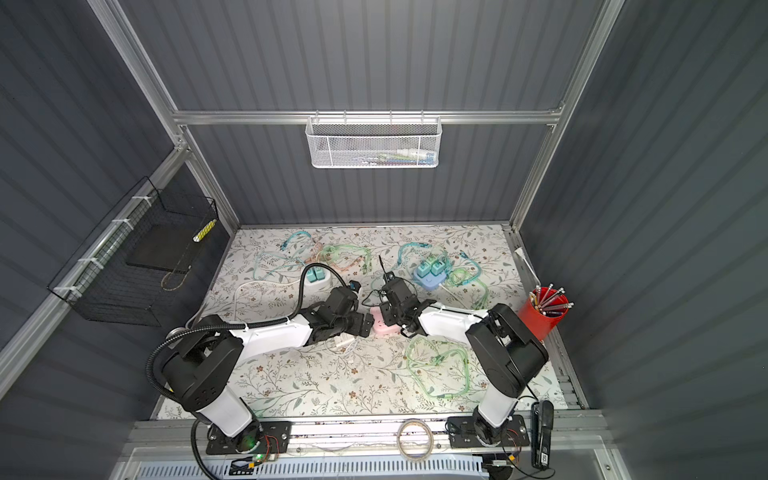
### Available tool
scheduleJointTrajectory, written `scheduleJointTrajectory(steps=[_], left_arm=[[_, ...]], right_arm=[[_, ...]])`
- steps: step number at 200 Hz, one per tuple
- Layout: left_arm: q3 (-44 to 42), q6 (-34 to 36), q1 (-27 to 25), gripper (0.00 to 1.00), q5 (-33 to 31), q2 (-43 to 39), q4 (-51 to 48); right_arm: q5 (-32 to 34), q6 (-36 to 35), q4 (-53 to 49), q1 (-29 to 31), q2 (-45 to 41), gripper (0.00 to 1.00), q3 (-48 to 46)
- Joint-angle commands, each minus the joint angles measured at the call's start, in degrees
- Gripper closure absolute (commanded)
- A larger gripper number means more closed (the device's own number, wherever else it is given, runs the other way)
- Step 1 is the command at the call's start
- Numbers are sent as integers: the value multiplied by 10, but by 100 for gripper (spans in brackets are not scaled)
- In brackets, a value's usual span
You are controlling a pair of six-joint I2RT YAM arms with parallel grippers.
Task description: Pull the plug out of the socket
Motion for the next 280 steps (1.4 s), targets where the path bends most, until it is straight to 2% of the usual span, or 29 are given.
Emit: scheduleJointTrajectory(steps=[1, 90, 189, 280], left_arm=[[19, -8, -3, 0, 1, 9, 2], [51, -22, -3, 0, 20, 50, 2], [54, -35, -3, 1, 30, 68, -3], [43, -42, -2, 9, 20, 76, -30]], right_arm=[[-5, 5, -11, -1, 6, 51, 15], [-10, 7, -6, -1, -2, 67, 11], [-12, 23, 15, -1, -22, 72, -5], [-4, 24, 24, 0, -35, 76, -9]])
